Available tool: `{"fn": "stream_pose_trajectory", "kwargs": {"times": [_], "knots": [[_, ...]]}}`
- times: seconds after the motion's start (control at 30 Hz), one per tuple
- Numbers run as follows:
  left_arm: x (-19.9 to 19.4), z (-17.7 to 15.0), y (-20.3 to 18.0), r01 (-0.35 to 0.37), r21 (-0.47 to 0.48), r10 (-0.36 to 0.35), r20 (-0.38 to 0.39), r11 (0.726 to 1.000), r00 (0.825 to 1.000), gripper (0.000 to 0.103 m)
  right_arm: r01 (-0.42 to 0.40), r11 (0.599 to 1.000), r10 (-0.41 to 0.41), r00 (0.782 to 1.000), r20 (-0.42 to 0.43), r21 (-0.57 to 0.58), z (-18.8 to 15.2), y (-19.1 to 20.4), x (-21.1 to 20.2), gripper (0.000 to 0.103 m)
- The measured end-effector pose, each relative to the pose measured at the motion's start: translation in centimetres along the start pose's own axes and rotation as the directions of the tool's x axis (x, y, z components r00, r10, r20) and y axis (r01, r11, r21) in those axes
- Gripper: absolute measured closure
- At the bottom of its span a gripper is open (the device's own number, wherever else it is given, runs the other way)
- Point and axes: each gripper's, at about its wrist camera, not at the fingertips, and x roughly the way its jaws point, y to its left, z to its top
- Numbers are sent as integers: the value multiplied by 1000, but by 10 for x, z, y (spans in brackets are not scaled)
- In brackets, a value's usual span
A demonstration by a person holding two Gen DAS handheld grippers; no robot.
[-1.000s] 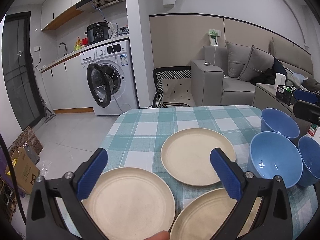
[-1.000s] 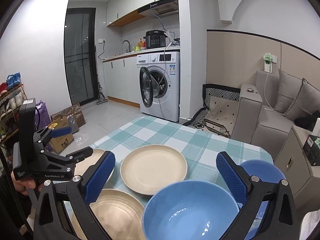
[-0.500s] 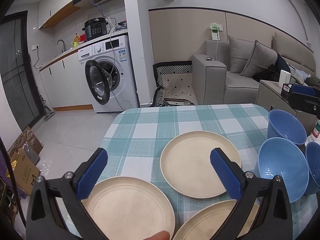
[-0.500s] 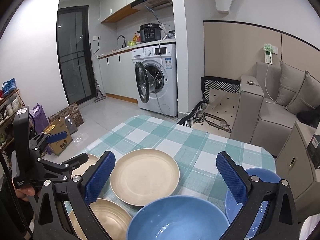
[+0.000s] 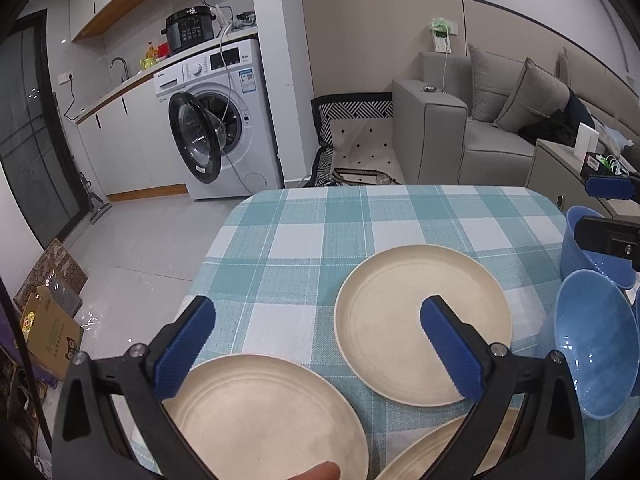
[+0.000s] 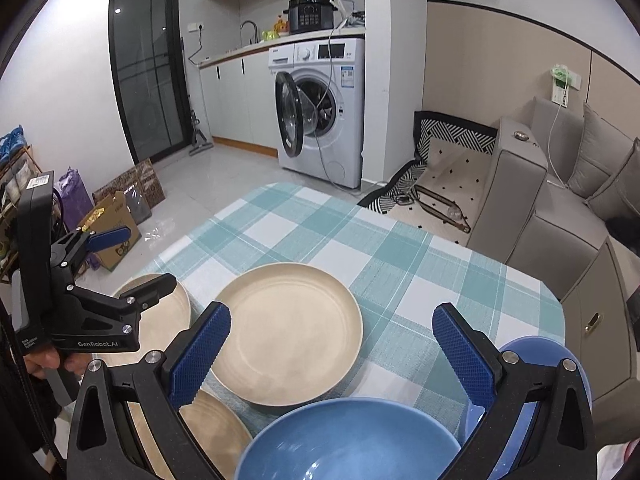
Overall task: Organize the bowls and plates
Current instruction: 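Move both tools forward to the rim of the large cream plate, then close the left tool on the plate rim while the right tool also closes on it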
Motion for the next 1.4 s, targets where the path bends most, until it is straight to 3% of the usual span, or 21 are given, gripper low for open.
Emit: {"fn": "stream_pose_trajectory", "kwargs": {"times": [0.27, 0.57, 1.07, 1.4], "knots": [[27, -4, -1, 10, 19, -9, -83, 1000, 996, 0, -1, 1000, 2, 996, -93, 15, 5, -7, 34, 0], [52, -6, 0, 61, 9, -59, -155, 998, 986, 1, 6, 1000, -7, 973, -230, -9, 3, -11, 81, 0], [94, -13, -7, 136, -1, -130, -303, 991, 944, 12, -9, 1000, 14, 909, -416, 15, -16, -18, 142, 1], [108, -23, -9, 167, -5, -157, -370, 986, 916, 34, -37, 999, 47, 858, -511, 29, -27, -20, 170, 28]]}}
